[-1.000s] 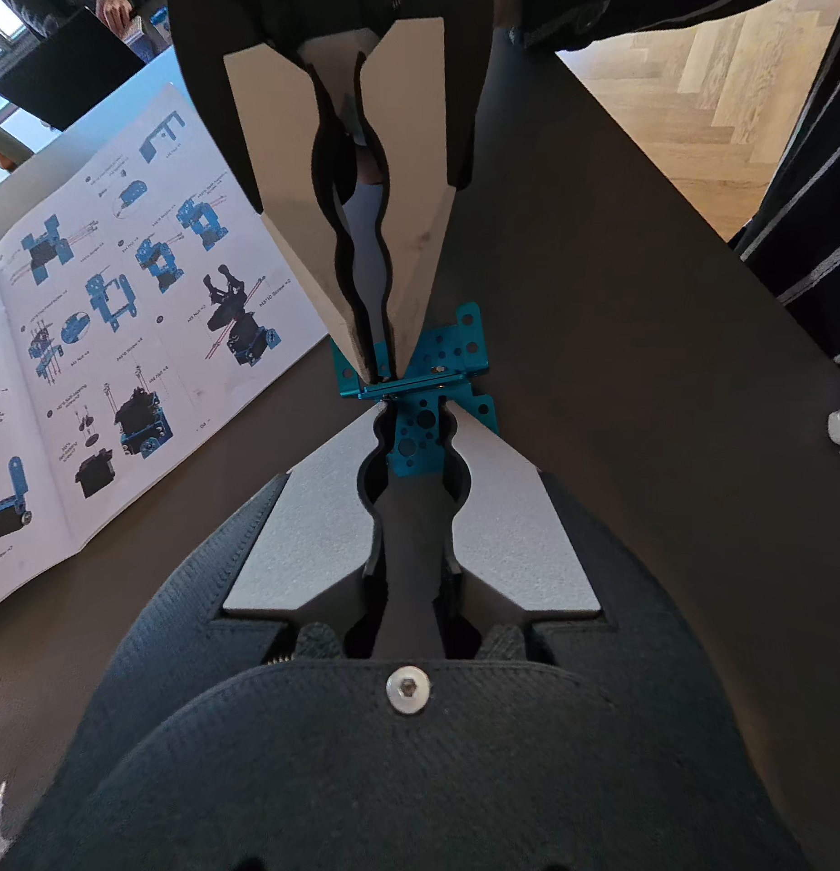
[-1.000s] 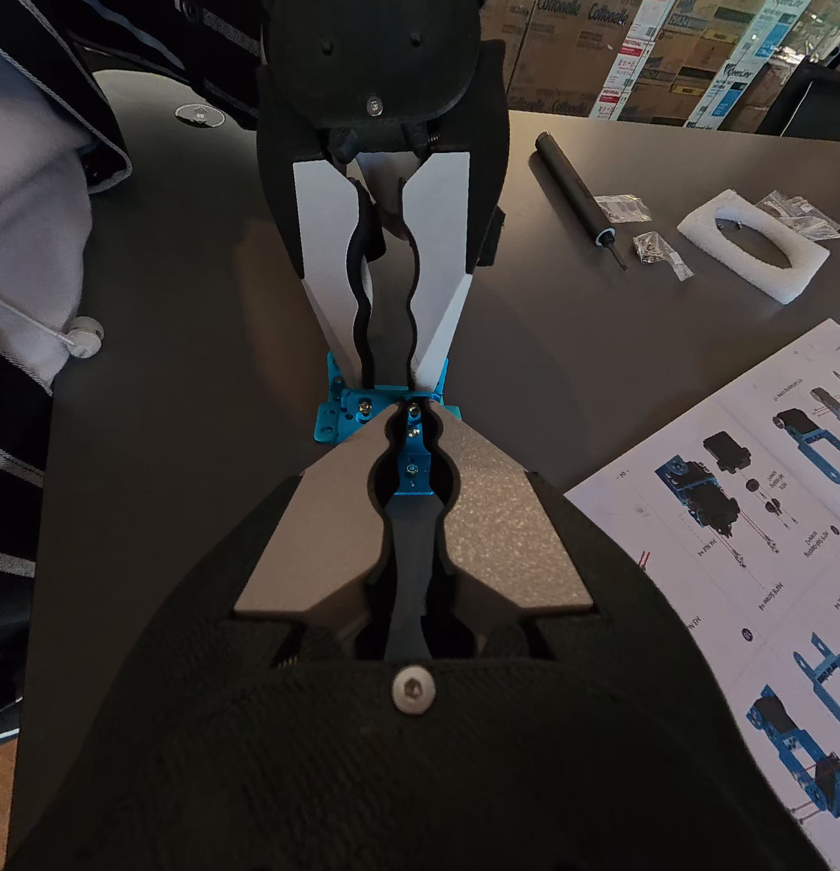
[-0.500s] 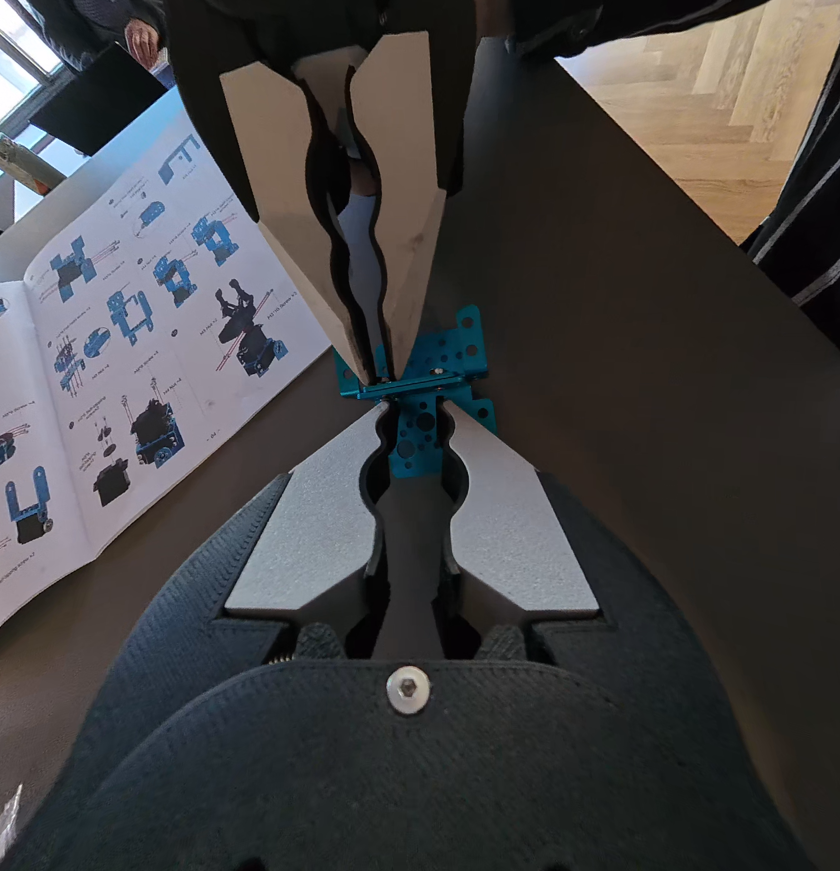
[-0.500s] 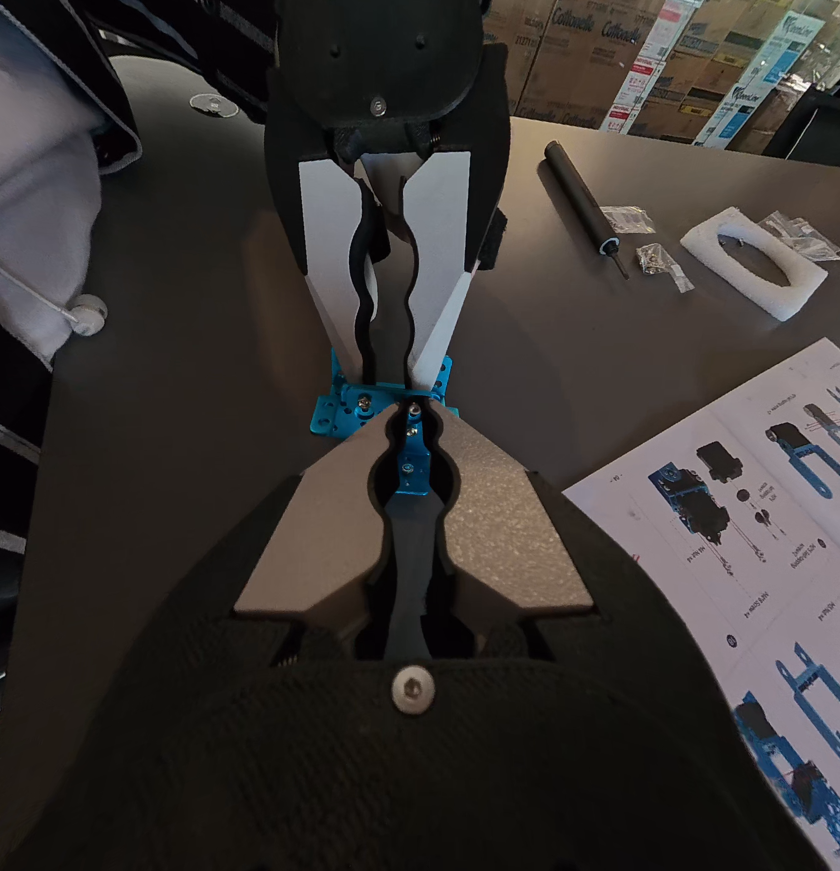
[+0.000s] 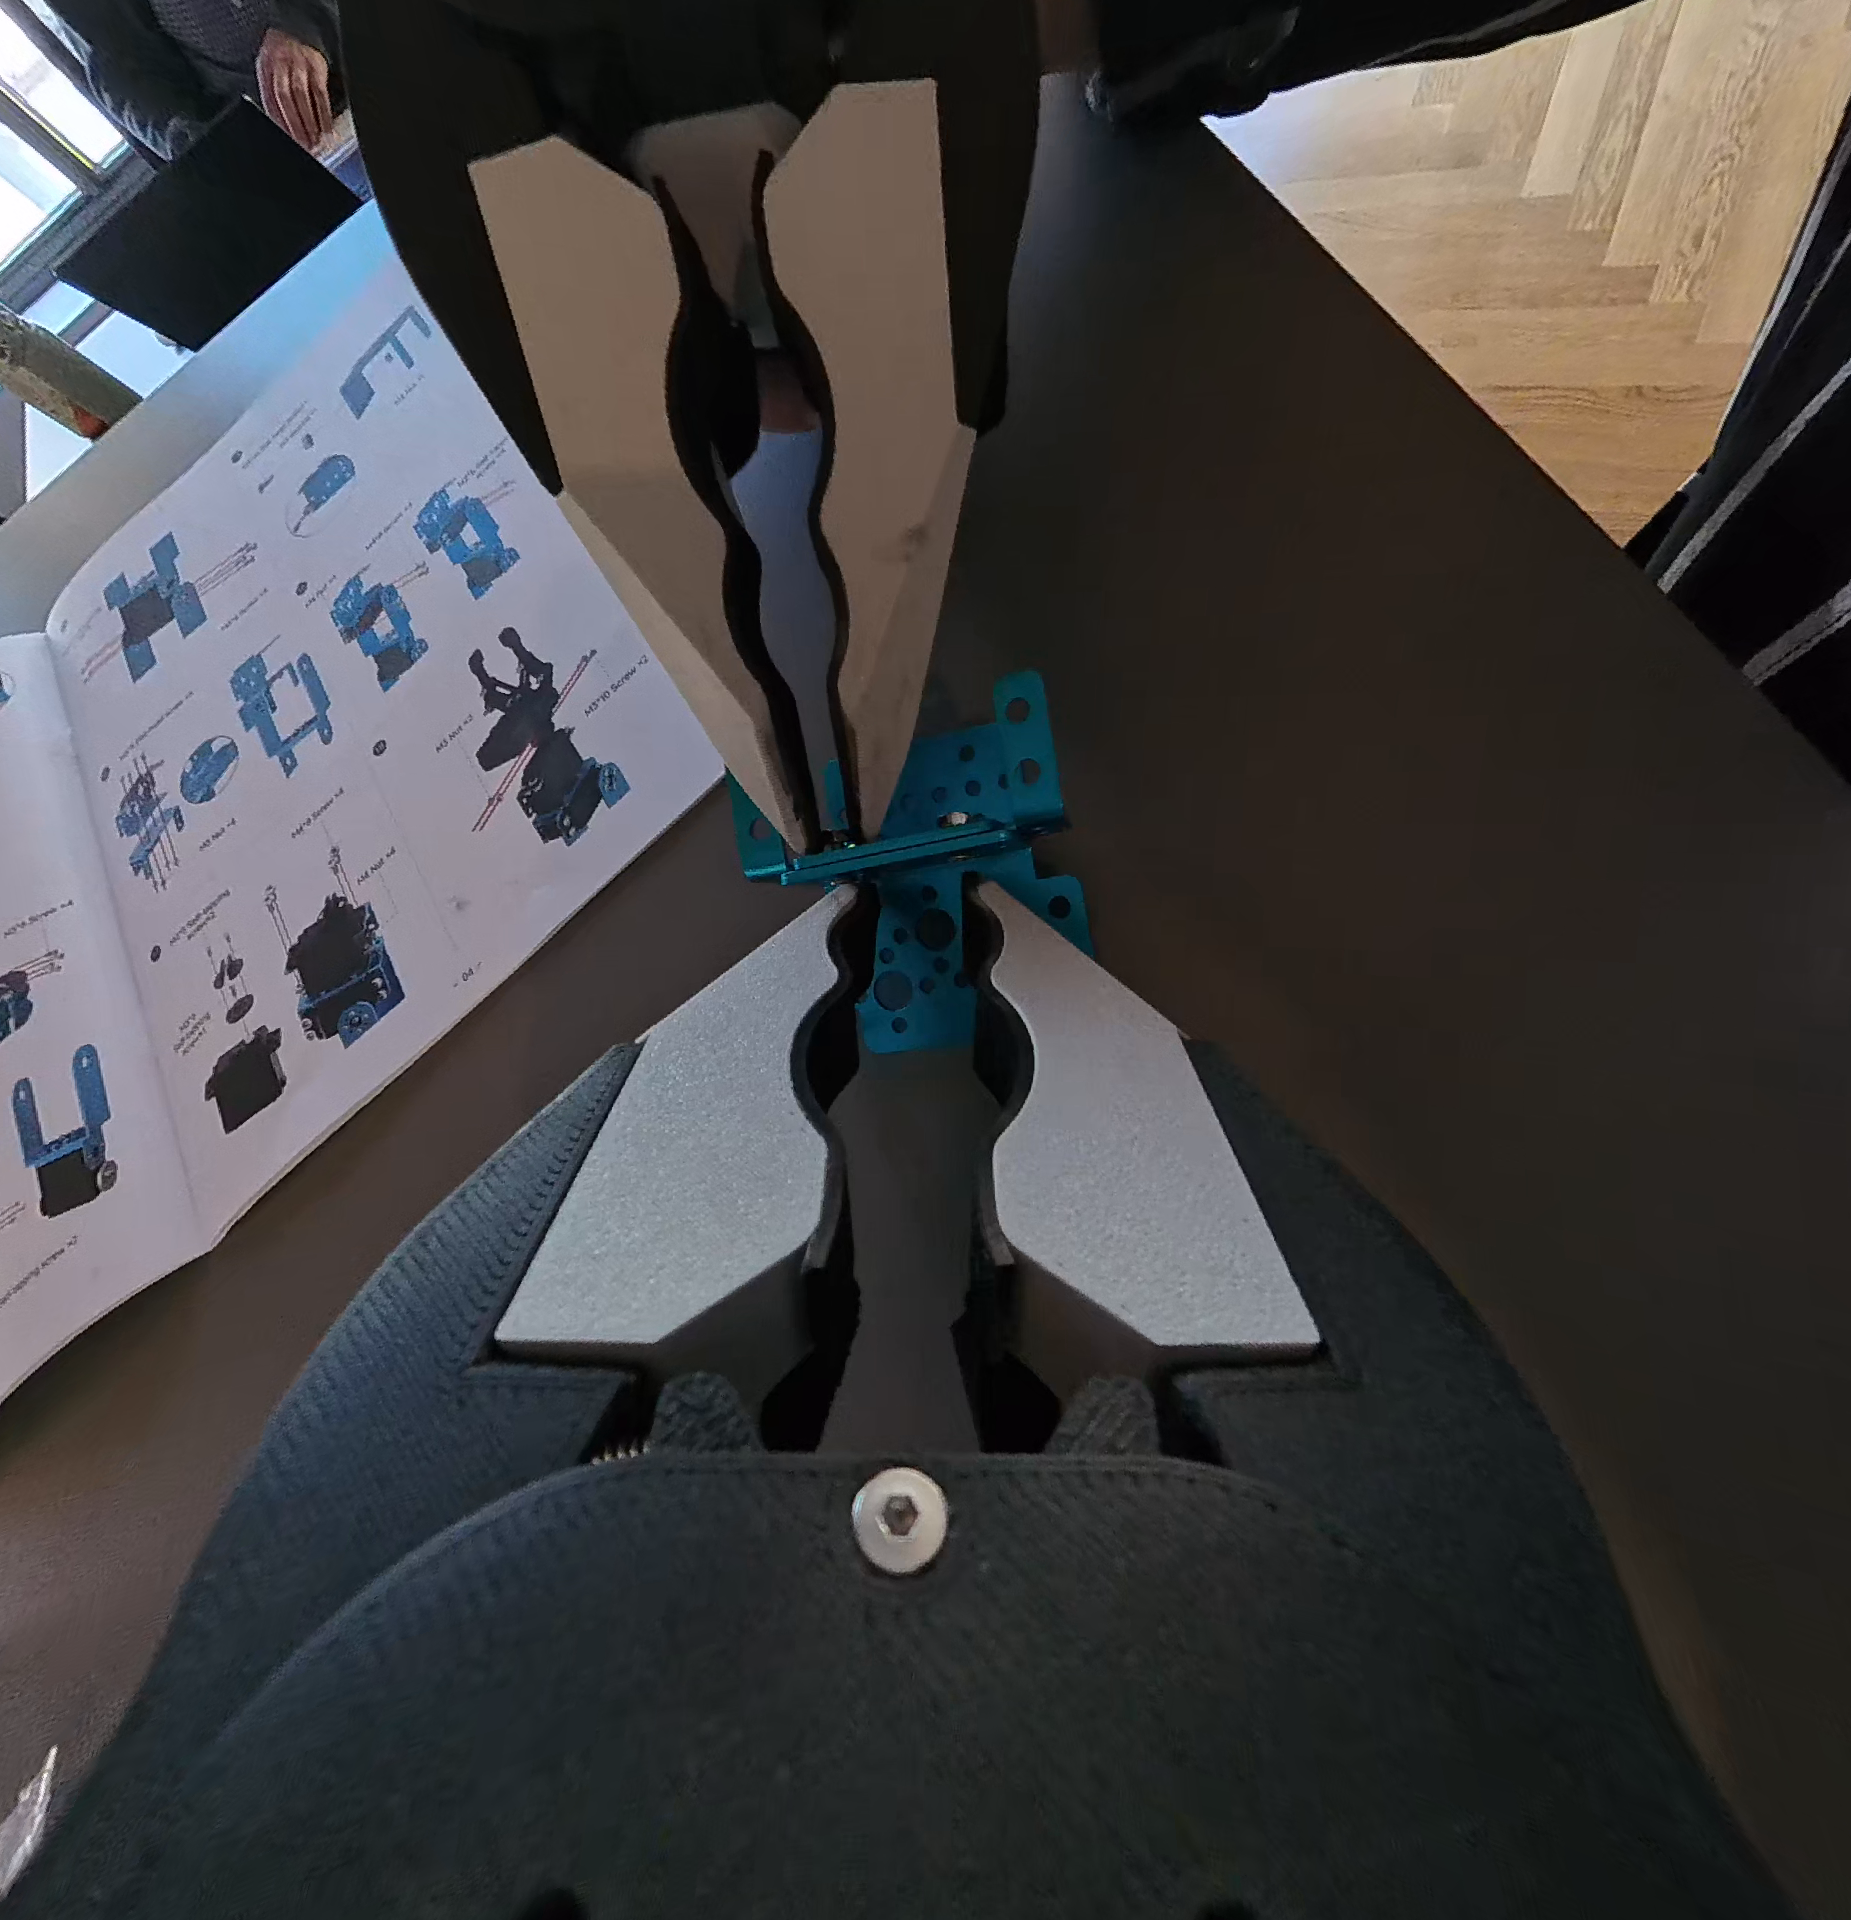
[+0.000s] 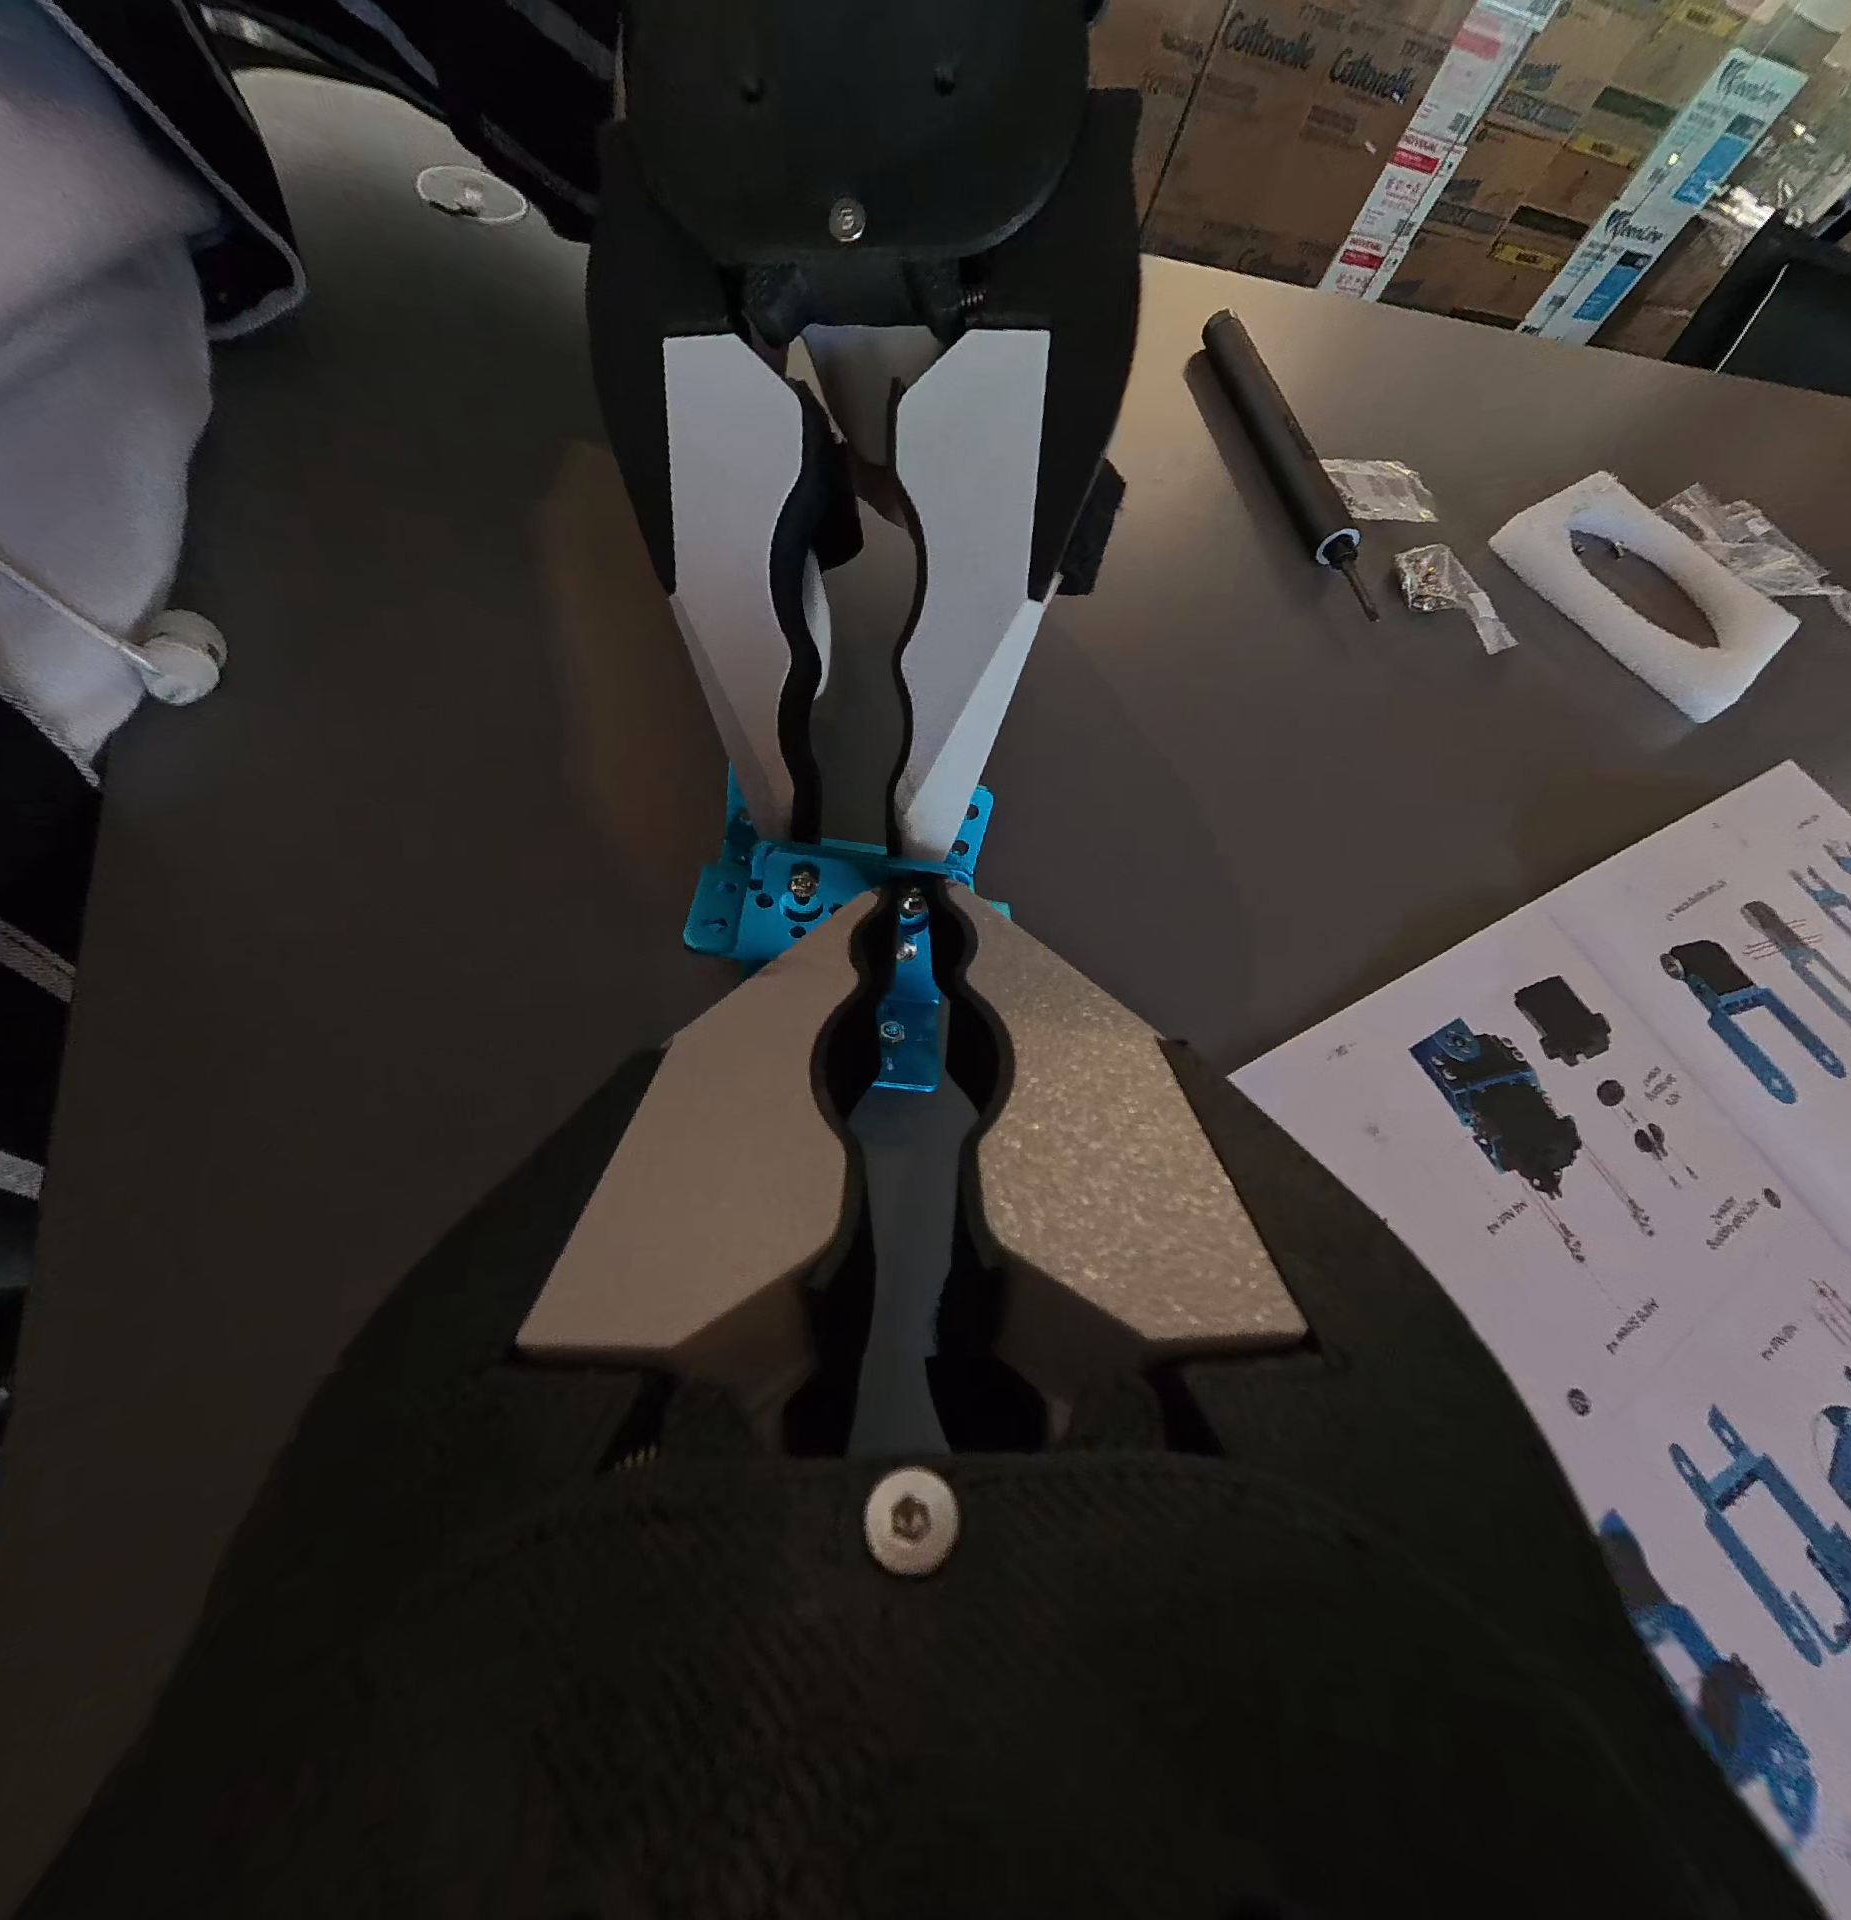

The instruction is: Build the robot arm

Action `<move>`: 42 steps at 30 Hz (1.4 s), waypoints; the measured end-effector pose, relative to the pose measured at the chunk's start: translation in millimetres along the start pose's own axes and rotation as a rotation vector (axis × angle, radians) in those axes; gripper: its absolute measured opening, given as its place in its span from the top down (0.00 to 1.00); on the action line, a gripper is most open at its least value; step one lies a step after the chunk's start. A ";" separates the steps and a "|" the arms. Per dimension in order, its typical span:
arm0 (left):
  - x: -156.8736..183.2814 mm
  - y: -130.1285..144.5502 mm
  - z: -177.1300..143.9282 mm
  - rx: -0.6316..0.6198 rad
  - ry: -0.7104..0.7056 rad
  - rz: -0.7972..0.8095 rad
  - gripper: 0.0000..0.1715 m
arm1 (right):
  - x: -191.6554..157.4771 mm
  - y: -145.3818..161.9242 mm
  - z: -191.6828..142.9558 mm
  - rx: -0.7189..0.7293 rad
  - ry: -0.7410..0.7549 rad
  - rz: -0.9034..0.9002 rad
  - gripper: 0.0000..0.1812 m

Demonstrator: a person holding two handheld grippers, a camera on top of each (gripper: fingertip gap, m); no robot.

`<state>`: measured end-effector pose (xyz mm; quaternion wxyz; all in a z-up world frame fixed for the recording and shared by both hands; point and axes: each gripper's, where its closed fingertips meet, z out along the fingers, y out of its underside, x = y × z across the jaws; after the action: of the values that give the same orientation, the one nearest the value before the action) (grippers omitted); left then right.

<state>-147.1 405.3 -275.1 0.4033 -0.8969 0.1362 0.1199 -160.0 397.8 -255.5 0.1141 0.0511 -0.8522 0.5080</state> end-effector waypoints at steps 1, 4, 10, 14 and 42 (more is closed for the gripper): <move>-0.2 -0.1 0.0 0.000 0.000 0.000 0.91 | -0.1 -0.2 -0.1 0.005 -0.007 0.023 0.97; -0.1 -0.2 0.2 -0.001 -0.001 0.001 0.91 | -0.5 -0.8 -0.3 0.007 -0.009 0.046 0.97; -0.1 -0.3 0.2 -0.002 -0.001 0.003 0.91 | 1.3 -0.2 -0.4 0.008 0.004 0.061 0.97; -0.5 -0.3 0.2 -0.003 -0.003 0.003 0.91 | 1.3 0.6 -0.7 0.002 0.020 0.037 0.97; -0.6 -1.7 1.8 0.013 0.039 -0.079 0.86 | 4.8 1.8 -2.8 -0.021 0.104 -0.058 0.98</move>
<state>-147.3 407.8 -274.9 0.4110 -0.9010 0.1094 0.0854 -164.6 401.2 -254.6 0.1734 0.0479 -0.8486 0.4976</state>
